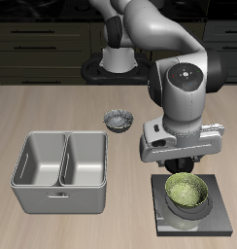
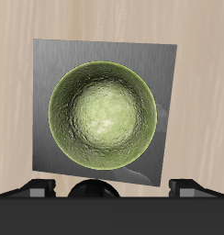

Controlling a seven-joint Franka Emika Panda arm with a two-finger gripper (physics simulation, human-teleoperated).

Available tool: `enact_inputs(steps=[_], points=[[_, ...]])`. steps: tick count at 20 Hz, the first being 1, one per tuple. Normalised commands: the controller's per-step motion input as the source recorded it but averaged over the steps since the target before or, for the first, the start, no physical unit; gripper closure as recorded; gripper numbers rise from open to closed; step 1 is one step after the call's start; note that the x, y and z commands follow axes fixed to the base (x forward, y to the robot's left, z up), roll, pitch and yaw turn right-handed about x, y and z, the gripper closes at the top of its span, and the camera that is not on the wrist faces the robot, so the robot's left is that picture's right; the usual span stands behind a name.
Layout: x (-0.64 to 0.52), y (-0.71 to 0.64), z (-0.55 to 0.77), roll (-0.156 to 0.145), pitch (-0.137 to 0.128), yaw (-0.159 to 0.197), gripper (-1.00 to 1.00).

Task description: Place the green bowl on the flat stove and turn on the flat stove

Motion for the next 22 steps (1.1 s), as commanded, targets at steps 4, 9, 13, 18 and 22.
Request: enact_inputs(steps=[4,9,13,18,22], points=[[-0.37,0.13,0.14,-0.009,0.002,-0.115,-1.0],[-0.45,0.12,0.15,-0.006,-0.023,-0.098,-1.0],[-0.24,0.06,0.04,-0.003,-0.019,-0.079,-1.0],[-0.17,0.0,-0.08,-0.014,-0.005,-0.025,-1.0],[-0.15,-0.03,-0.21,-0.02,0.023,-0.036,-1.0]])
